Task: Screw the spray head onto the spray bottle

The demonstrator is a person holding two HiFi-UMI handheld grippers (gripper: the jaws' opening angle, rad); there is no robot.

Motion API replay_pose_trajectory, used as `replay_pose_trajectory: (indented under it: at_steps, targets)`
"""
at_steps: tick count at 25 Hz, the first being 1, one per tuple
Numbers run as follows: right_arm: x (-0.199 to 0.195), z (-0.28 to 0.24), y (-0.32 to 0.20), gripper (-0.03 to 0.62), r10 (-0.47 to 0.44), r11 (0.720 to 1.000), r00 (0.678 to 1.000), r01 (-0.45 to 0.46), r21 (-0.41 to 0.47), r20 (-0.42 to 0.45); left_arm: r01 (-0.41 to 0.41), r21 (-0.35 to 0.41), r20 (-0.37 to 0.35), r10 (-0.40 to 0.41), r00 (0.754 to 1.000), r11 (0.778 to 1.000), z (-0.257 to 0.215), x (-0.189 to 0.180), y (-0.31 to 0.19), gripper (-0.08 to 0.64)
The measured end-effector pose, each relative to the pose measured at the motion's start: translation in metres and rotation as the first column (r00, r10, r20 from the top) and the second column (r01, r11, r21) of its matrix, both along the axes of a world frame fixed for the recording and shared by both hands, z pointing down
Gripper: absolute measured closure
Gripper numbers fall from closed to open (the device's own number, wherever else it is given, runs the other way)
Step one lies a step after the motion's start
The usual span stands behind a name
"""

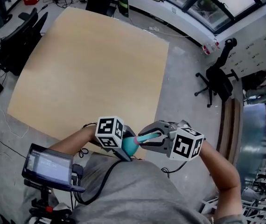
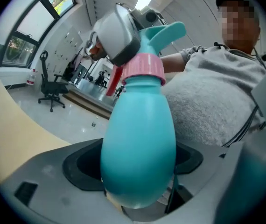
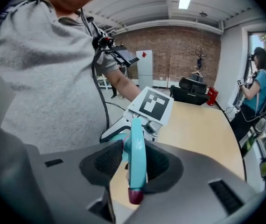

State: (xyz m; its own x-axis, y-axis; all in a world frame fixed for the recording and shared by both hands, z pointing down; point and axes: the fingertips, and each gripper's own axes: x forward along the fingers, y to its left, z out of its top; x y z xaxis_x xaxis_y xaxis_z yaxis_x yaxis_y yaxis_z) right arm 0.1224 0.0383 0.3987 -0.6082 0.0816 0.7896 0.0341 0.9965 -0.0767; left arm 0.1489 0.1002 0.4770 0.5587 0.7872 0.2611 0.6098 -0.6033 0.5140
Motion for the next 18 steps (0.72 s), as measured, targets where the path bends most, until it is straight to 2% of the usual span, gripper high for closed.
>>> replay_pose_trajectory:
  at_steps: [4, 8, 14, 18]
  targets:
    - [0.002, 0.004, 0.011, 0.460, -0.175, 0.984, 0.981, 0.176, -0.001, -0.081, -0.101, 0.021, 0.009, 0.101, 0.995, 0.995, 0.003, -0.005, 0.008, 0.161]
    - [0.007, 0.000, 0.019, 0.460, -0.304, 0.953, 0.950, 0.304, -0.020, -0.064, -0.160, 0.019, -0.005, 0.160, 0.987, 0.987, -0.002, -0.004, 0.016, 0.161]
    - [0.003, 0.014, 0.023, 0.460, -0.347, 0.937, 0.938, 0.347, -0.026, 0.005, -0.174, -0.037, -0.016, 0.173, 0.985, 0.984, 0.009, -0.011, 0.019, 0.163]
    - [0.006, 0.016, 0.023, 0.460, -0.319, 0.946, 0.946, 0.321, -0.042, 0.050, -0.156, -0.092, -0.056, 0.151, 0.987, 0.984, 0.006, -0.009, 0.018, 0.164]
